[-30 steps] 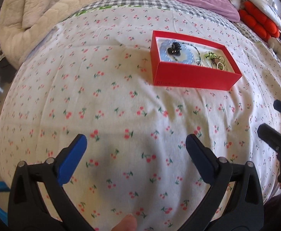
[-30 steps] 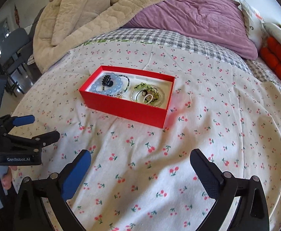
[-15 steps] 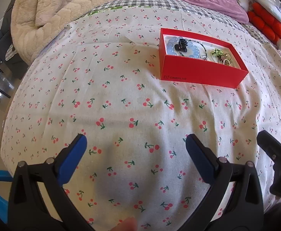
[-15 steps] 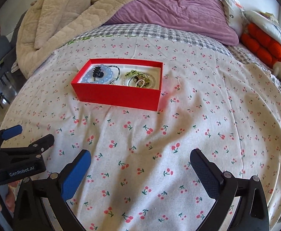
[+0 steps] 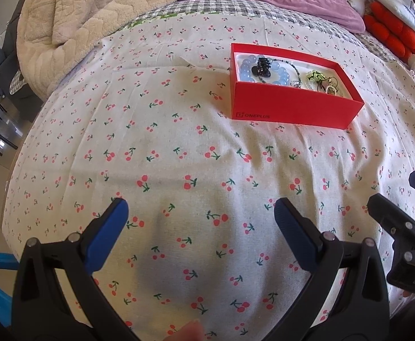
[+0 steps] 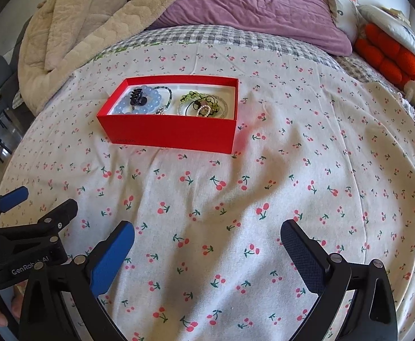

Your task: Organize jewelry

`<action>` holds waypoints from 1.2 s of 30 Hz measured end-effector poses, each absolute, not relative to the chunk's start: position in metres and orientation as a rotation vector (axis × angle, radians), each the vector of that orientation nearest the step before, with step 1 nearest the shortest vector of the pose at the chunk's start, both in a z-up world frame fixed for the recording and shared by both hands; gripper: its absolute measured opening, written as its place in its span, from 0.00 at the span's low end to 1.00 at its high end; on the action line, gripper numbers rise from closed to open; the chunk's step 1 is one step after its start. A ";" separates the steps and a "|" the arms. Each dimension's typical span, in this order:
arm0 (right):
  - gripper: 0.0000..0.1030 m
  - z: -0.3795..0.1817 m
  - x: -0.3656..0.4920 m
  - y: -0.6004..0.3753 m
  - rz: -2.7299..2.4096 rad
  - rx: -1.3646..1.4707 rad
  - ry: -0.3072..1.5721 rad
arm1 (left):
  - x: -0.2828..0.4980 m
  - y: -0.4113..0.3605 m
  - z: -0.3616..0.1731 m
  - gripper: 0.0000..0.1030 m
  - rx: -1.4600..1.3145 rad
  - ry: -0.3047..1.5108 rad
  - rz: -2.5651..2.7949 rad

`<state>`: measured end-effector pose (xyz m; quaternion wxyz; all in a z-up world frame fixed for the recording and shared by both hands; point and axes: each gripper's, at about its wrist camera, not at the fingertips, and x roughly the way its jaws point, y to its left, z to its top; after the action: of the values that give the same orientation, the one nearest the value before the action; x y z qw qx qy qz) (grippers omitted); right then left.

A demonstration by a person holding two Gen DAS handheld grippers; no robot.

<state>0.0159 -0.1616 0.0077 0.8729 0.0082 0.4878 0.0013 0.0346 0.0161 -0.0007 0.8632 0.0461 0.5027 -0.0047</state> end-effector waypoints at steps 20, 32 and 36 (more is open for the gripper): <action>1.00 0.006 0.015 -0.163 -0.002 0.032 1.023 | 0.032 0.014 0.000 0.99 0.104 1.051 -0.014; 1.00 0.007 0.014 -0.164 -0.009 0.036 1.022 | 0.032 0.013 0.000 0.99 0.106 1.051 -0.014; 1.00 0.007 0.015 -0.164 -0.014 0.039 1.019 | 0.031 0.011 0.001 0.99 0.109 1.046 -0.015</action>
<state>0.0147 -0.1642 0.0071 0.8727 0.0184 0.4878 -0.0066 0.0306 0.0111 0.0011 0.8649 0.0518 0.4992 -0.0074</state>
